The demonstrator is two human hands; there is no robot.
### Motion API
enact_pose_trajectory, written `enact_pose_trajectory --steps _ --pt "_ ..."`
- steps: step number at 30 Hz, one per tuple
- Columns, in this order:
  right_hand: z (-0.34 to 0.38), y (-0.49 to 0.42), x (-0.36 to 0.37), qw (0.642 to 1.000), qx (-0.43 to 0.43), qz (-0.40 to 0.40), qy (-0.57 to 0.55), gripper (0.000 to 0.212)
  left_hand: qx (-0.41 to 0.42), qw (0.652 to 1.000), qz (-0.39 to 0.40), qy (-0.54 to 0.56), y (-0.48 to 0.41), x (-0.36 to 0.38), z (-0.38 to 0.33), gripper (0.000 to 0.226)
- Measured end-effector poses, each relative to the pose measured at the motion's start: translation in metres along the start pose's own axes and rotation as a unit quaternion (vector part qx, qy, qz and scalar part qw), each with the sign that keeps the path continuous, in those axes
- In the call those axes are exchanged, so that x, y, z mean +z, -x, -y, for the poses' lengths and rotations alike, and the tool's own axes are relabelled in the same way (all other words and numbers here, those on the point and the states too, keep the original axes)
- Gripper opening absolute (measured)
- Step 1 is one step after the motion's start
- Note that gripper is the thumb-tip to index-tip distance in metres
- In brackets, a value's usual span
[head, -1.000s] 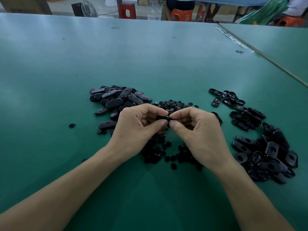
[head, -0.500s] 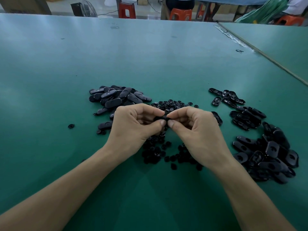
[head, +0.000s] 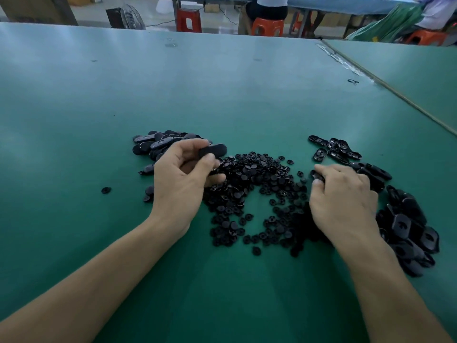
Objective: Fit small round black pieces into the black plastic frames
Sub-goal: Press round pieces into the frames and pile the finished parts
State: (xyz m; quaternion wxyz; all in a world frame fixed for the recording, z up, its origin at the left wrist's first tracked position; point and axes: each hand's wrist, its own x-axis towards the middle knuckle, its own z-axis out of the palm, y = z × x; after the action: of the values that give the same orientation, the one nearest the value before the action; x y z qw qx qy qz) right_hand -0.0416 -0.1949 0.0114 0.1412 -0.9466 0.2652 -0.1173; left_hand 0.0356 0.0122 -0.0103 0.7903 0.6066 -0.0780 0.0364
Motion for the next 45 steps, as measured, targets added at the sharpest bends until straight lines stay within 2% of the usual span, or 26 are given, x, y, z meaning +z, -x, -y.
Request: enact_pose_trajectory --steps 2,5,9,12,14,17,19,21,26,31,34,36,39,42,45 --pt "0.001 0.001 0.001 1.0 0.007 0.016 0.014 0.038 -0.018 0.999 -0.03 0.02 -0.003 0.001 0.0 0.024" --pt "0.001 -0.001 0.002 1.0 -0.005 -0.022 -0.007 0.032 -0.041 0.996 -0.061 0.045 -0.006 0.002 0.0 0.042" --pt "0.003 0.0 0.001 0.997 -0.009 -0.06 -0.051 0.023 -0.053 0.996 -0.072 0.006 -0.007 -0.001 -0.001 0.07" --pt "0.003 -0.001 0.002 0.995 0.003 -0.071 -0.071 0.021 -0.037 0.997 -0.065 -0.031 -0.005 -0.002 0.002 0.077" --pt "0.001 -0.002 0.004 0.993 -0.003 -0.08 -0.084 0.021 -0.005 0.996 -0.05 -0.068 -0.003 -0.002 0.002 0.072" --pt "-0.001 -0.005 0.006 0.988 -0.021 -0.088 -0.124 0.024 0.02 0.996 -0.012 -0.084 0.0 -0.002 0.0 0.045" --pt "0.002 -0.004 0.006 0.979 -0.054 -0.1 -0.169 0.024 0.036 0.996 0.03 -0.078 0.003 -0.001 -0.002 0.025" --pt "0.007 -0.002 0.005 0.961 -0.112 -0.118 -0.225 0.024 0.055 0.992 0.072 -0.091 0.007 0.001 -0.004 0.015" --pt "0.028 0.01 0.01 0.894 -0.25 -0.106 -0.356 0.026 0.036 0.98 0.164 -0.104 0.017 0.007 -0.009 0.03" --pt "0.036 0.018 0.017 0.869 -0.322 -0.065 -0.37 0.033 0.05 0.978 0.17 -0.111 0.018 0.008 -0.012 0.019" --pt "0.037 0.019 0.018 0.864 -0.329 -0.061 -0.376 0.036 0.042 0.98 0.165 -0.107 0.016 0.007 -0.012 0.014" --pt "0.037 0.02 0.019 0.864 -0.312 -0.048 -0.392 0.036 0.035 0.981 0.166 -0.098 0.014 0.005 -0.01 0.002" --pt "0.036 0.019 0.02 0.878 -0.273 -0.014 -0.393 0.027 0.036 0.983 0.151 -0.094 0.011 0.003 -0.006 0.019" --pt "0.033 0.018 0.022 0.903 -0.246 -0.006 -0.353 0.02 0.038 0.983 0.153 -0.094 0.012 0.003 -0.007 0.022" --pt "0.034 0.018 0.021 0.88 -0.213 0.041 -0.422 0.02 0.04 0.983 0.15 -0.094 0.012 0.003 -0.007 0.022"
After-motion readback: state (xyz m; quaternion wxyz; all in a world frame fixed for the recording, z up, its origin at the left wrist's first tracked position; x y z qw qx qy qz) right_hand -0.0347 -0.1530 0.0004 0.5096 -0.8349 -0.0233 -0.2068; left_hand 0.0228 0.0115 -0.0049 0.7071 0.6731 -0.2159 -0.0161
